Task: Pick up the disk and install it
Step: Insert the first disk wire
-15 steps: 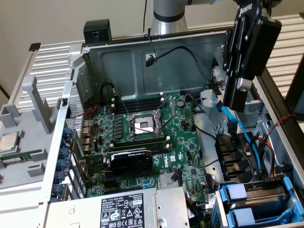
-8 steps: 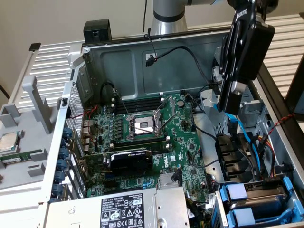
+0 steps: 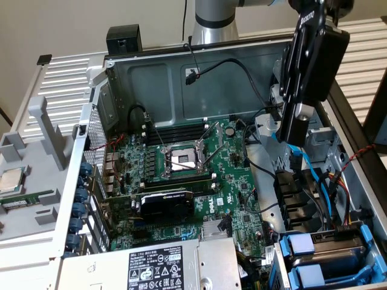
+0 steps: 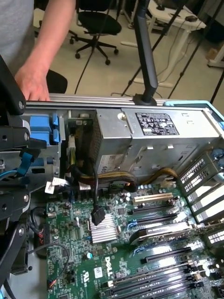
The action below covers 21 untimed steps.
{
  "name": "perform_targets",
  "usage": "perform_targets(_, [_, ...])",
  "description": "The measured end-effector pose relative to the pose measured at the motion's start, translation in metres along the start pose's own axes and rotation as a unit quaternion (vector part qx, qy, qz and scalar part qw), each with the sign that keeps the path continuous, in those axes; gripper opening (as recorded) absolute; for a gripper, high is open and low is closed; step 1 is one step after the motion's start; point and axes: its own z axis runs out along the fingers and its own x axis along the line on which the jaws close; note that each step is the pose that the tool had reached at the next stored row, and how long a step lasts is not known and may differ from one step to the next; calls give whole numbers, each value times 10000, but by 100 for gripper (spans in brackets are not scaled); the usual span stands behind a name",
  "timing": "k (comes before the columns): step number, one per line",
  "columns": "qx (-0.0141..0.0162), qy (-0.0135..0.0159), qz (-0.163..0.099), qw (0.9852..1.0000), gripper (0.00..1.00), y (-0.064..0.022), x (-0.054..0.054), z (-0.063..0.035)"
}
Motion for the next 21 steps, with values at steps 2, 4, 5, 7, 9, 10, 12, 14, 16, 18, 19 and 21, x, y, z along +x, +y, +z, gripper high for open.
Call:
perform_targets(2, [7, 139, 46, 9999, 37, 0, -4, 2])
perform_targets(4, [14, 194, 68, 9998, 37, -2, -14, 13])
perform_targets(5, [17, 200, 72, 9998, 37, -4, -22, 21])
perform_targets(7, [19, 203, 76, 9998, 37, -9, -46, 47])
perform_targets(9, [22, 229, 84, 9997, 37, -14, -62, 66])
perform_targets(10, [23, 252, 91, 9996, 37, -16, -69, 71])
perform_targets(12, [24, 280, 101, 9996, 37, -18, -77, 80])
perform_targets(14, [26, 315, 112, 9994, 37, -20, -90, 96])
perform_targets(16, [28, 353, 125, 9993, 37, -24, -107, 112])
perform_targets(18, [29, 374, 132, 9992, 37, -26, -121, 124])
perform_targets(19, [29, 382, 135, 9992, 37, -26, -126, 128])
perform_targets(21, [30, 401, 141, 9991, 37, -23, -136, 132])
